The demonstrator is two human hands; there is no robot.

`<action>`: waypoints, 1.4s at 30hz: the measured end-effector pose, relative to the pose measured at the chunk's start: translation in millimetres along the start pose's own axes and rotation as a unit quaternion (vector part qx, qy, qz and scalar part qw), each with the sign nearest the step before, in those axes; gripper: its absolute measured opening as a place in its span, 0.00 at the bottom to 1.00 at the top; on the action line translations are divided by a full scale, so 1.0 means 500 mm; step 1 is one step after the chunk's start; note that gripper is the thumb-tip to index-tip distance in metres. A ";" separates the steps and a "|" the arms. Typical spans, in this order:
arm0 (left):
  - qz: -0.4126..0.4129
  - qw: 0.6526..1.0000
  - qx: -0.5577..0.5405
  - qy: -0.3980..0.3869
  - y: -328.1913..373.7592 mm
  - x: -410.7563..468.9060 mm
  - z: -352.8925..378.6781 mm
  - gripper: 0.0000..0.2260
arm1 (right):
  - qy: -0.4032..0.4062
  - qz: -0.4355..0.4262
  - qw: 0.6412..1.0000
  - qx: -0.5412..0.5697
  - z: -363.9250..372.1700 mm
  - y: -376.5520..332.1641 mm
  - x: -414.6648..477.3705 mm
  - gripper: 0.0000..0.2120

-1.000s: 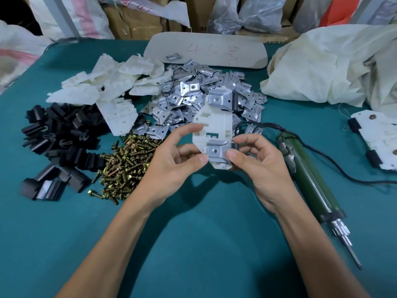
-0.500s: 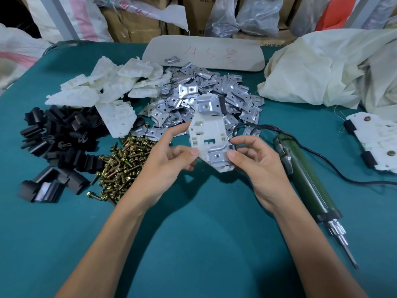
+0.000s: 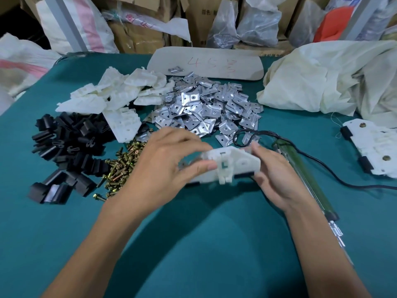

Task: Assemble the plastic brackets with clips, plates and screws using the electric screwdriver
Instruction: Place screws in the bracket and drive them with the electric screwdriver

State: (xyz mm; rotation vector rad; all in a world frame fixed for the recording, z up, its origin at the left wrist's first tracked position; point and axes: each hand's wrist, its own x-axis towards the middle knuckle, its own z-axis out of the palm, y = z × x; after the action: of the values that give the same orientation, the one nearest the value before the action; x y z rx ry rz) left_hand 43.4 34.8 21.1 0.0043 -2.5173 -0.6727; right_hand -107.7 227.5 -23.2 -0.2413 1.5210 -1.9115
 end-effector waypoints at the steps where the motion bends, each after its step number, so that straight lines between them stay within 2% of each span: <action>1: -0.035 0.998 -0.041 -0.043 0.009 -0.004 -0.001 0.14 | 0.008 -0.001 1.000 -0.005 0.000 0.000 0.002 0.17; 4: -0.127 0.972 -0.139 -0.144 0.020 -0.016 0.025 0.12 | 0.029 -0.024 0.999 -0.010 -0.002 0.006 0.005 0.16; 8: -0.192 0.949 -0.171 -0.183 0.013 -0.018 0.080 0.10 | 0.028 -0.054 0.996 -0.066 0.000 0.014 0.001 0.16; 12: -0.167 0.969 -0.061 -0.171 -0.019 -0.016 0.083 0.11 | 0.033 -0.059 0.994 -0.086 0.005 0.022 0.002 0.11; 14: -0.158 0.979 0.015 -0.130 -0.046 -0.013 0.061 0.09 | 0.039 -0.066 0.992 -0.098 0.005 0.024 0.002 0.09; 16: -0.162 0.980 0.077 -0.087 -0.079 -0.016 0.028 0.06 | 0.052 -0.089 0.981 -0.162 0.008 0.027 0.001 0.07; 18: -0.181 0.974 0.123 -0.058 -0.112 -0.024 -0.005 0.05 | 0.042 -0.124 0.955 -0.267 0.023 0.028 0.002 0.06; 21: -0.203 0.968 0.137 -0.054 -0.143 -0.031 -0.033 0.04 | -0.048 -0.174 0.898 -0.401 0.091 0.021 0.017 0.06; 24: -0.214 0.961 0.149 -0.094 -0.148 -0.023 -0.023 0.05 | -0.130 -0.216 0.807 -0.535 0.175 0.019 0.056 0.08; 26: -0.223 0.950 0.178 -0.130 -0.146 -0.019 -0.007 0.08 | -0.142 -0.217 0.741 -0.620 0.215 0.025 0.086 0.11; 28: -0.233 0.943 0.194 -0.138 -0.143 -0.020 0.007 0.12 | -0.152 -0.210 0.694 -0.672 0.235 0.035 0.108 0.11; 29: -0.237 0.943 0.198 -0.125 -0.140 -0.021 0.013 0.12 | -0.155 -0.208 0.683 -0.683 0.239 0.039 0.113 0.09; 31: -0.235 0.944 0.210 -0.101 -0.132 -0.023 0.022 0.11 | -0.149 -0.203 0.683 -0.686 0.239 0.040 0.114 0.05; 33: -0.233 0.944 0.213 -0.098 -0.126 -0.024 0.027 0.09 | -0.138 -0.207 0.701 -0.669 0.226 0.029 0.106 0.06; 34: -0.236 0.946 0.200 -0.096 -0.125 -0.024 0.028 0.08 | -0.126 -0.210 0.724 -0.645 0.213 0.019 0.098 0.06; 38: -0.226 0.962 0.140 -0.067 -0.115 -0.031 0.027 0.01 | -0.059 -0.204 0.858 -0.468 0.108 -0.032 0.030 0.06; 40: -0.211 0.966 0.135 -0.066 -0.104 -0.034 0.029 0.02 | -0.033 -0.203 0.876 -0.437 0.045 -0.042 -0.014 0.07; 42: -0.204 0.967 0.135 -0.073 -0.097 -0.035 0.033 0.01 | -0.019 -0.198 0.869 -0.453 -0.001 -0.039 -0.055 0.09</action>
State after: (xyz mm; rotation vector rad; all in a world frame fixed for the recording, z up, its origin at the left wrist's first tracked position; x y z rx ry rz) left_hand 44.1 2.2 -22.0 0.6059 -2.7588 -0.4907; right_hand -94.5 246.4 1.6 -1.0604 2.3836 -1.2818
